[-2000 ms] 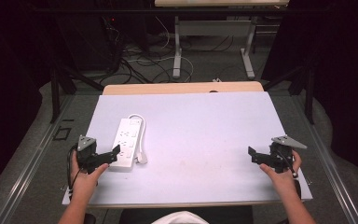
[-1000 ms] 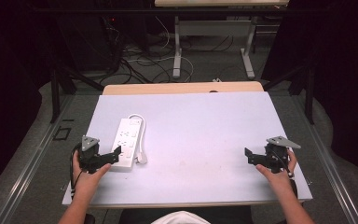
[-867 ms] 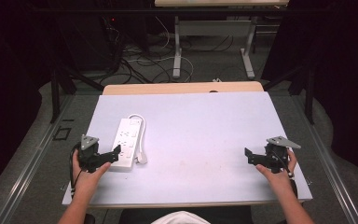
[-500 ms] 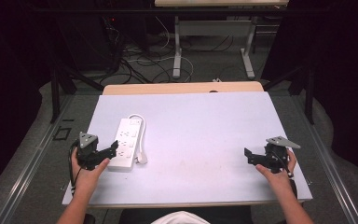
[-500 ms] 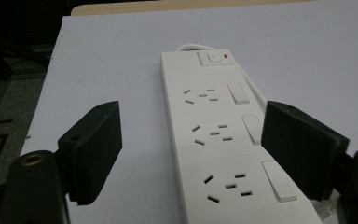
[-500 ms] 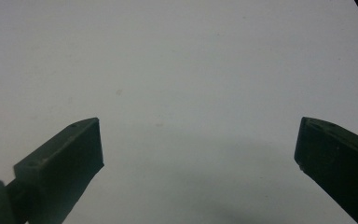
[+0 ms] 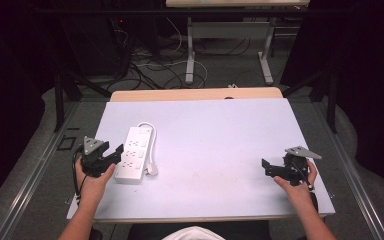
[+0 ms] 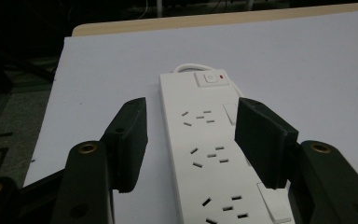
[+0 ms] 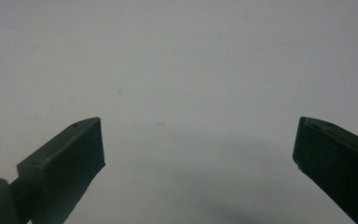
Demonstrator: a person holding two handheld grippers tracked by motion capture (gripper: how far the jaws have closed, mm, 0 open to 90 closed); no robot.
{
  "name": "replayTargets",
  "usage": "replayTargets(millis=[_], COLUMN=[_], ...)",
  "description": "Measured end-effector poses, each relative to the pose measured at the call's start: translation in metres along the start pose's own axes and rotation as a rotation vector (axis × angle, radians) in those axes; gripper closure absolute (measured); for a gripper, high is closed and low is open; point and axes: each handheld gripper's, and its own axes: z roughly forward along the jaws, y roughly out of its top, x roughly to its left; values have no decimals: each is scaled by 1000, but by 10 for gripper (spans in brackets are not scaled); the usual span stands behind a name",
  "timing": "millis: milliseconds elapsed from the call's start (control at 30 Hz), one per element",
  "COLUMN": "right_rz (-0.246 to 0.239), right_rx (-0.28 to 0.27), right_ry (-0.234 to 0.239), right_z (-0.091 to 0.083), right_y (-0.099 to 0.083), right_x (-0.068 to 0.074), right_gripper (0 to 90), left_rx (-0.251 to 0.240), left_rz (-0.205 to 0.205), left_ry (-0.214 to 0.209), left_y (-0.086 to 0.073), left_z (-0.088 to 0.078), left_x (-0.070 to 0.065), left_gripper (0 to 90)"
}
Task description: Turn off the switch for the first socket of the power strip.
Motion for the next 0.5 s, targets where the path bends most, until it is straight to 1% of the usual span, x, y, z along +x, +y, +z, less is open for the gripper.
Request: replayTargets(millis=[133,233,300,333,400,433,500], right_rz=[1,-1,-4,-8,-2,-1,2], right_rx=[3,-2,5,6,4,0,8], right_ry=[1,-4,3,3,2,-1,7], right_z=[0,1,1,1,2,2,2], right_y=[0,-1,-1,-1,-1,-1,-1], right_x=[0,0,0,0,0,0,0], right_gripper=[16,17,19,20,21,21,23], left_rx=[4,-13,-21,-24,-27,-20,-16], left_rz=[-8,-16,-21,-16,-15,-12,-9], left_ry=[-5,-10,-16,-22,-35,-43,-41], left_y=[4,9,11,13,15,16,17], left_z=[0,1,1,1,2,3,5], left_x=[-1,-3,-4,-5,-7,-7,-9], left_gripper=[455,455,456,457,469,480,488])
